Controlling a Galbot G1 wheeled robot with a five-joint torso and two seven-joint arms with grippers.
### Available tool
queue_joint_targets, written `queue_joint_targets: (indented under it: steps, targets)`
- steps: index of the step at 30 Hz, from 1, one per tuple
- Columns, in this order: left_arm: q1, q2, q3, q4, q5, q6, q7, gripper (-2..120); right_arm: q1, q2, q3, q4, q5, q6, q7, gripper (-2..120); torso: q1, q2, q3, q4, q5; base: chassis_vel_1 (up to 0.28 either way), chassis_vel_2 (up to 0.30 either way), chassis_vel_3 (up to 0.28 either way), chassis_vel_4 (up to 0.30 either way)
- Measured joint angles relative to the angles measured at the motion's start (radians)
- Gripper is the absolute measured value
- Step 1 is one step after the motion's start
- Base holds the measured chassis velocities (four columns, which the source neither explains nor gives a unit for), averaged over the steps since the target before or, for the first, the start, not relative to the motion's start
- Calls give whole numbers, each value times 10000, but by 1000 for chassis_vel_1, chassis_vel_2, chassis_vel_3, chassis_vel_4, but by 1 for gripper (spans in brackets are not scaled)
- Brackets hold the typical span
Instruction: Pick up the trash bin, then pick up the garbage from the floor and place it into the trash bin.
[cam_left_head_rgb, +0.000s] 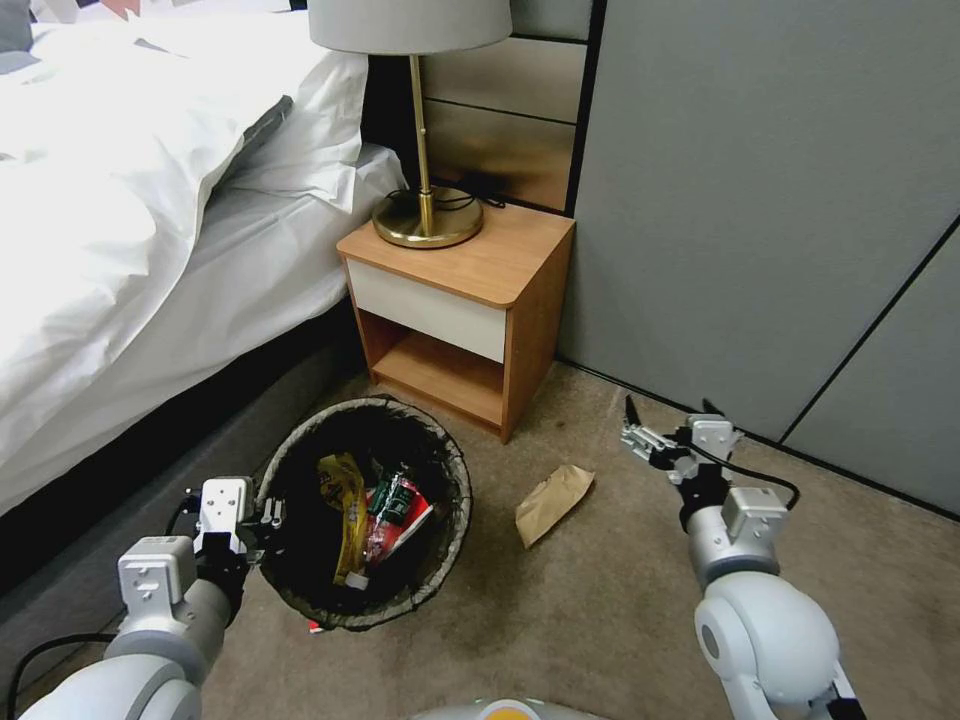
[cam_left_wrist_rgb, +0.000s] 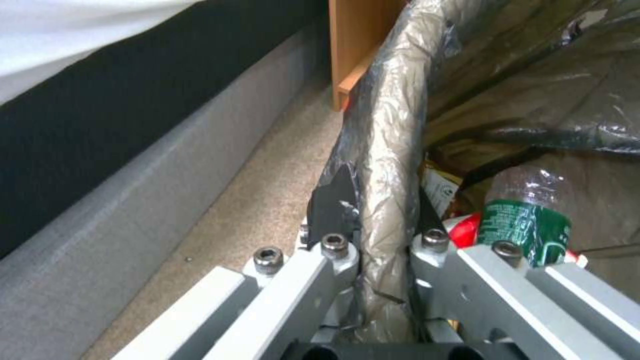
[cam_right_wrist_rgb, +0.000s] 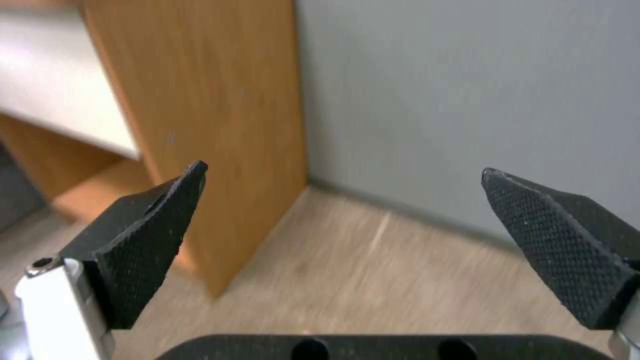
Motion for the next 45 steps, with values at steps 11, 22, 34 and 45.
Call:
queue_joint_targets:
  steps: [11,22,34,45]
  targets:
    - [0,0,0,0,0,0,0,1,977,-269,-896,-1503,2172,-1225,799,100,1,0,0,-1,0,0,0,0,0]
    - [0,0,1,0,0,0,0,1,2101,-242,-1861,-3299,3338,-1658,1962,100,1,0,0,-1,-1,0,0,0,0]
    - [0,0,0,0,0,0,-1,1,3142,-63,-2507,-5008,3453,-1635,2595,100,1,0,-1,0,-1,0,0,0,0]
    - [0,0,0,0,0,0,-2,1,3686,170,-2699,-6476,3445,-1333,2753,100,1,0,0,0,0,0,0,0,0]
